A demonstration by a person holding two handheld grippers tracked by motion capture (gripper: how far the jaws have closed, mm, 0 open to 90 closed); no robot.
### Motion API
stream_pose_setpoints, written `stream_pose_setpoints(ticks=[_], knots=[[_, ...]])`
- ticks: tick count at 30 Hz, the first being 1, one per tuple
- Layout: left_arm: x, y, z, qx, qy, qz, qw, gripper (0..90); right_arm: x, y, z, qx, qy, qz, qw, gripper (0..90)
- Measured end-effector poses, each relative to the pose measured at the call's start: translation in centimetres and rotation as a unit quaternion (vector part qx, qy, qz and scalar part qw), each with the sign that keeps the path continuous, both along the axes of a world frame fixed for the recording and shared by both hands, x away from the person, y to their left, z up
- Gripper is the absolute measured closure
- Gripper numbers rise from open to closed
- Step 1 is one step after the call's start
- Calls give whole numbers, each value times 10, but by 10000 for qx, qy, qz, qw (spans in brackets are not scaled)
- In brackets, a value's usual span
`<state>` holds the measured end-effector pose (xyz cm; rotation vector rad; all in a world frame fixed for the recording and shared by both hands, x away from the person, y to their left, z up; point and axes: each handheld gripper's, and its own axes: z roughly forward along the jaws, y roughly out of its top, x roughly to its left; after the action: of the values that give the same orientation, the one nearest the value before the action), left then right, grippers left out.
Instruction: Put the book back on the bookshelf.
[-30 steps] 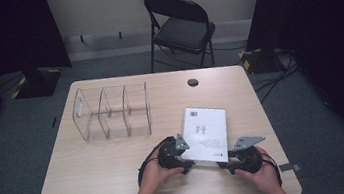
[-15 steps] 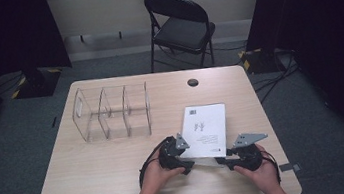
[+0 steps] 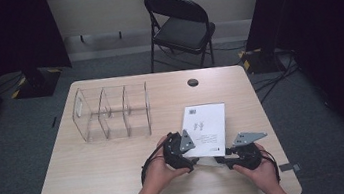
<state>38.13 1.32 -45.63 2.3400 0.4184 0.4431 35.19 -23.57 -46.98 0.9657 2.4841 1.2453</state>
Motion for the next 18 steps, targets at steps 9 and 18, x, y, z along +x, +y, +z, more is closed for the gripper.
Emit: stream_pose_setpoints(ticks=[9,18], knots=[[4,-16,-10,36,-109,7,9999,105,1,0,3,83,13,-5,10000,618],[3,-30,-16,65,-305,128,9994,0,1,1,5,109,62,-39,9999,623]])
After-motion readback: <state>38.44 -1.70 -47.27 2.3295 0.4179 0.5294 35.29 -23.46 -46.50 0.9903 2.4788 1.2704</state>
